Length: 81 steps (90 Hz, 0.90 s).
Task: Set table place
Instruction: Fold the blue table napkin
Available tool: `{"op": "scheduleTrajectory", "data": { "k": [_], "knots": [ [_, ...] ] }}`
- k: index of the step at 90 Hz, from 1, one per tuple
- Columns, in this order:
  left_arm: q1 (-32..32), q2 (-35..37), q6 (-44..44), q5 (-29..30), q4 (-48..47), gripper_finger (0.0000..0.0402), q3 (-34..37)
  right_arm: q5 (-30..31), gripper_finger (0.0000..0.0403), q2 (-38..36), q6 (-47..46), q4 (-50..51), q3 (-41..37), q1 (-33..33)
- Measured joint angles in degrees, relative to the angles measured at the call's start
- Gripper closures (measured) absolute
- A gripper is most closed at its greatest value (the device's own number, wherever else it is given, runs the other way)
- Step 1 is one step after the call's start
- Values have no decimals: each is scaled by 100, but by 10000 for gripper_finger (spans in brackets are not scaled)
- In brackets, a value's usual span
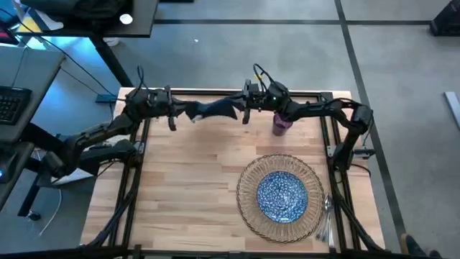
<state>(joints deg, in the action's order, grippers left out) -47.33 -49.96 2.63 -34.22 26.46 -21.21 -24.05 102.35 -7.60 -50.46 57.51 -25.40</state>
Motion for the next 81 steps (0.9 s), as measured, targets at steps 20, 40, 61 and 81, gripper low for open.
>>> {"op": "scheduleTrajectory", "data": {
  "k": [20,40,61,81],
  "knots": [
    [461,544,-10,-1,-790,402,4,20,403,0,-99,-88,-142,295],
    [928,1021,41,841,-1610,402,17,427,403,0,-14,125,-142,554],
    [269,533,-89,1217,-380,402,451,713,403,392,229,237,6,165],
    [-158,195,32,305,162,402,151,-44,403,396,353,192,302,-147]
  ]
}}
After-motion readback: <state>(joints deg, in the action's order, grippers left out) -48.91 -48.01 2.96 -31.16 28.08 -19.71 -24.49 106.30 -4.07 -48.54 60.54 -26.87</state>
